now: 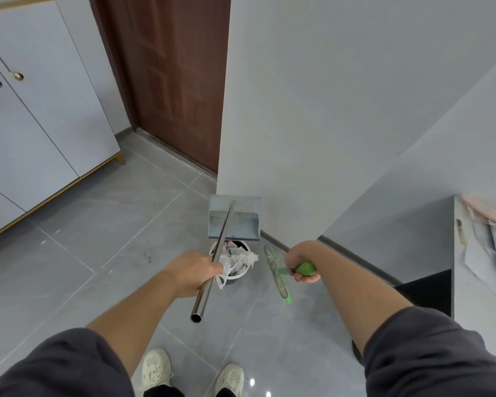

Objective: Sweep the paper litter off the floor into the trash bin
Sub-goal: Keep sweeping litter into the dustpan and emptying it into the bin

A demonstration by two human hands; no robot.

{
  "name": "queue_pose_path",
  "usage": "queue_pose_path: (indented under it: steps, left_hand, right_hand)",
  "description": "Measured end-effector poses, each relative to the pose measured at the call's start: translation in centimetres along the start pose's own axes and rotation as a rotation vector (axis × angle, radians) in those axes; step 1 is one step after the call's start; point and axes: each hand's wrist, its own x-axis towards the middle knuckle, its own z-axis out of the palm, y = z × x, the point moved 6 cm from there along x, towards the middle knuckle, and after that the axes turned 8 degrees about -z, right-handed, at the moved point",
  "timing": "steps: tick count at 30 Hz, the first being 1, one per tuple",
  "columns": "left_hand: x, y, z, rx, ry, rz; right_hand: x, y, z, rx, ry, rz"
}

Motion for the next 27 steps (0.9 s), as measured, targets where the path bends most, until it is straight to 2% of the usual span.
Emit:
queue_pose_path:
  steps: [5,8,12,15,17,23,27]
  left_hand:
    - [0.7,-2.2,-3.4,-0.304,0.174,-0.177]
    - [0.4,-4.0,-4.9,-0.598,0.342,-0.349]
    - [-1.0,-6.6,-5.5,-0.861,0.532,-0.596]
    - [-2.2,-9.0,-4.6,-1.010,0.521,-0.857]
    - [-3.4,-10.4,-4.0,-1.059,0.528,-0.971]
    - [-6.9,-13.7,0.0,-1.128,0.461,-1.114]
    - [-7.6,-15.3,1.7,-1.149,0.407,-1.161]
  right_hand:
    - [-1.2,-0.7,-0.5,0.034,0.049,-0.103]
    - [-2.8,-1.3,-1.0,0.065,0.060,-0.150]
    - [-4.9,-3.2,-1.5,0.065,0.057,-0.212]
    - [-6.9,-5.0,-1.3,0.072,0.069,-0.243]
    - [-7.6,-6.1,-0.7,0.091,0.072,-0.262]
    - [-4.8,-8.6,5.0,0.295,-0.025,-0.249]
    - [-0.6,-9.8,9.9,0.408,0.081,-0.290]
